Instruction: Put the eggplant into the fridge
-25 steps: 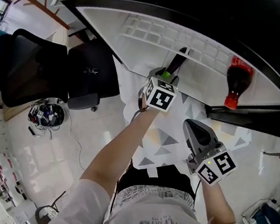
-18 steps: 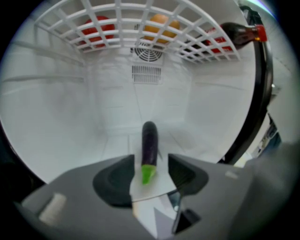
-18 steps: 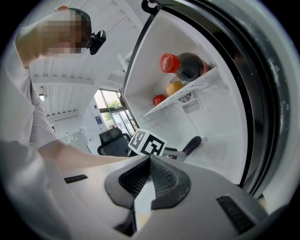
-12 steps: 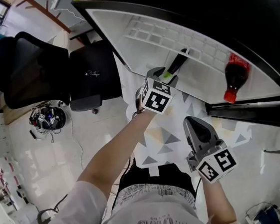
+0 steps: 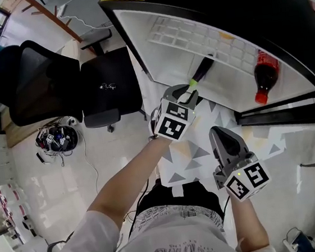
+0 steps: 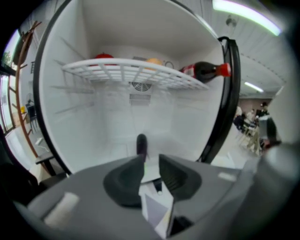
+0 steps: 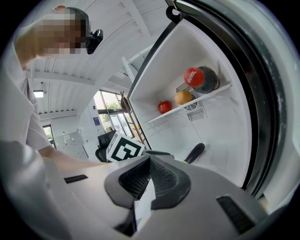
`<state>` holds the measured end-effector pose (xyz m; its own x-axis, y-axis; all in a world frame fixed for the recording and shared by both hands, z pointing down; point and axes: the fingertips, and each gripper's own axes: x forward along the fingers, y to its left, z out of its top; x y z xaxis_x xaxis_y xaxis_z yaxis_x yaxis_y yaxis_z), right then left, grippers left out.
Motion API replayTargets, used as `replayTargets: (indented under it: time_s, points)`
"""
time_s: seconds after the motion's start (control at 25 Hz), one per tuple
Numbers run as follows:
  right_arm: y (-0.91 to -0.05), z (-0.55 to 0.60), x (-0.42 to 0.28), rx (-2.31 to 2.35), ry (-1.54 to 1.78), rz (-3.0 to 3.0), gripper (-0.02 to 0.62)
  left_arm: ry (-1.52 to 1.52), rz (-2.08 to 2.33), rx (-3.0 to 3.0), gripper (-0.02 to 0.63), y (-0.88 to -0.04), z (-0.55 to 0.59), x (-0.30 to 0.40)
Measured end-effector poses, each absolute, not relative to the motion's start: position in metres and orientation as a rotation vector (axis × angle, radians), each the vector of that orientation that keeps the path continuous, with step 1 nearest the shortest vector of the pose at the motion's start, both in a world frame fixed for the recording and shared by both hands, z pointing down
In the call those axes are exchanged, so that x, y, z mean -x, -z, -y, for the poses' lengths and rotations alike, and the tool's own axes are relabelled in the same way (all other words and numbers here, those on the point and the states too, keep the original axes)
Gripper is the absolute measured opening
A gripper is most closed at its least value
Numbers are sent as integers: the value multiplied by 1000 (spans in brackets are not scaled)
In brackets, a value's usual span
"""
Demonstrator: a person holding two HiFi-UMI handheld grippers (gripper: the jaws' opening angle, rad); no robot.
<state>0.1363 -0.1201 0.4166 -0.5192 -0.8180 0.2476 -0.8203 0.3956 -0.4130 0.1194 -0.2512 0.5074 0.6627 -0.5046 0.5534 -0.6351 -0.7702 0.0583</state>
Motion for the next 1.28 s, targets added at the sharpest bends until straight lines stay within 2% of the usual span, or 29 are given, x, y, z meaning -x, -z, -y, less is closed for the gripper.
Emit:
replayTargets:
  time_s: [0.56,1.28]
  points:
    - [-386,106,-110,-1616,-704,2614,3,-659,875,-2693,23,-456,203,-67]
    - [-355,91,-88,-1670,-618,2611,3,-512,821,-2747,6,-403,139,-14]
